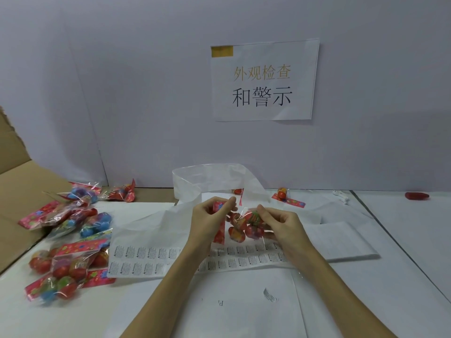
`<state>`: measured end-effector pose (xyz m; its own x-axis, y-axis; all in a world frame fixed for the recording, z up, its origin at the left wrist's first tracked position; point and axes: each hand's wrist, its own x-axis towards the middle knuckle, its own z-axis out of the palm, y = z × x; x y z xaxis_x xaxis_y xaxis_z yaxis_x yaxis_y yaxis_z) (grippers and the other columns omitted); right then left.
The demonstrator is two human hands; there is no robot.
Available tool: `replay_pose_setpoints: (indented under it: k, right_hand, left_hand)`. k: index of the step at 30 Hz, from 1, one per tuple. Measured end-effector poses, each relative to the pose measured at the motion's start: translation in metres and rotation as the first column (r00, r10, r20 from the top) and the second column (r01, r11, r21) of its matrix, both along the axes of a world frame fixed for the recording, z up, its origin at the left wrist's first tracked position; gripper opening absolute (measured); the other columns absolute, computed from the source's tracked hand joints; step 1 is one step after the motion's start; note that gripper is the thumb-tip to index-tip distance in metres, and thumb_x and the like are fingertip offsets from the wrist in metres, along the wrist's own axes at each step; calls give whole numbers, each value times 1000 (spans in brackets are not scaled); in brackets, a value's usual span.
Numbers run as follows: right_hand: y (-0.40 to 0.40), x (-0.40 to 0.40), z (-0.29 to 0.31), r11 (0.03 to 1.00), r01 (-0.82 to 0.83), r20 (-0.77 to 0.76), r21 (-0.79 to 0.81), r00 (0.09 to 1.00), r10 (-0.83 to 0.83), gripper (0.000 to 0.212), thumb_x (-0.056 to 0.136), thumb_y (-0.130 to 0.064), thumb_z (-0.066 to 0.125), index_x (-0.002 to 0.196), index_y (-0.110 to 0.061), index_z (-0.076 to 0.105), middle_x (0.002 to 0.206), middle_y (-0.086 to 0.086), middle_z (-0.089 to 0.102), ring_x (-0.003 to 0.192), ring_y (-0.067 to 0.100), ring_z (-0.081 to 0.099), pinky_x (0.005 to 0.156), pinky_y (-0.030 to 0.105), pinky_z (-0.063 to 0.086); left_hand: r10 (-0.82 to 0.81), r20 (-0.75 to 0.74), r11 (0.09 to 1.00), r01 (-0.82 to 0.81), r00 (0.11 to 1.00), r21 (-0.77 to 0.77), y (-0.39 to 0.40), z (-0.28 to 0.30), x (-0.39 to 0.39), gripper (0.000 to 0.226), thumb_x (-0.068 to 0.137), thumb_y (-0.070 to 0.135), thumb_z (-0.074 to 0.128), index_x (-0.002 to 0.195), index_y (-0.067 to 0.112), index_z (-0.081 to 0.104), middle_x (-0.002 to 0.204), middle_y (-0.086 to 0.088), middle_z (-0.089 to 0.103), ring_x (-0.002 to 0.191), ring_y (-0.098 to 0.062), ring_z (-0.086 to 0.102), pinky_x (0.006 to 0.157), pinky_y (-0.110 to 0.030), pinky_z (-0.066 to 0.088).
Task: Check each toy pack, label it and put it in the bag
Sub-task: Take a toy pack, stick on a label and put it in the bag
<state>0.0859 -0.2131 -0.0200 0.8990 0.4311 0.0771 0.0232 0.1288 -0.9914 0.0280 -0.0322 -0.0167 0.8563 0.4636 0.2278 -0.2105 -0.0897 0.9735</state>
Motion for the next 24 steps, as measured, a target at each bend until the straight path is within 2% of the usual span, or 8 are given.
replay_pose_setpoints:
  k: [2,5,8,12,15,18,22,24]
  right_hand:
    - [0,-2,1,1000,0,5,25,1000,-1,32,89,-43,70,108,-21,83,101,6,81,91,26,79,73,30,64]
    - [1,-4,1,998,-21,6,59,1000,21,32,94,-41,67,116,-22,80,103,8,80,89,29,79,72,32,64]
    - [4,-7,2,997,-19,0,80,1000,19,33,95,-43,66,116,-22,80,102,10,80,89,31,78,69,33,63]
    - [5,-6,-1,993,32,6,110,999,-33,34,91,-44,68,111,-20,82,101,13,80,87,32,78,70,34,64]
    - [-2,2,-2,974,121,-44,191,992,-115,34,91,-39,71,108,-11,81,101,16,79,90,34,78,75,36,65]
    - [-7,10,0,966,122,-107,229,989,-100,43,90,-39,74,117,-5,72,106,18,78,95,35,78,77,36,65]
    - [-3,8,-6,977,-87,-115,196,987,111,48,86,-27,83,129,-21,63,113,19,76,103,38,76,85,42,64]
    - [1,6,-10,982,-127,-124,140,982,145,54,84,-17,86,130,-28,61,110,14,78,100,40,76,85,40,64]
  left_hand:
    - [22,37,1000,-23,999,7,1,0,-1,22,90,40,78,83,19,79,86,-4,78,81,-24,75,75,-31,61]
    - [87,103,996,-89,991,17,0,2,-2,21,86,46,77,83,25,79,85,-4,77,78,-22,75,69,-31,62]
    - [147,140,989,-150,979,5,-5,1,1,17,86,46,75,84,30,78,86,-5,76,78,-22,76,68,-37,64]
    - [167,185,982,-180,968,52,-5,-2,3,19,90,45,72,92,27,76,83,-2,76,68,-20,74,53,-27,58]
    - [113,65,994,-113,991,-2,2,-4,2,34,88,56,69,103,25,71,86,2,77,72,-19,75,56,-27,60]
    - [-41,-22,997,40,999,-63,6,-7,4,45,83,55,74,107,16,75,93,-4,79,81,-24,77,65,-29,61]
    - [-7,29,988,12,1000,-154,7,-8,5,42,82,41,80,109,9,76,99,-12,78,86,-27,76,77,-28,60]
    - [20,53,986,-11,998,-169,10,-9,6,33,87,34,78,109,9,75,100,-11,78,85,-25,74,78,-29,60]
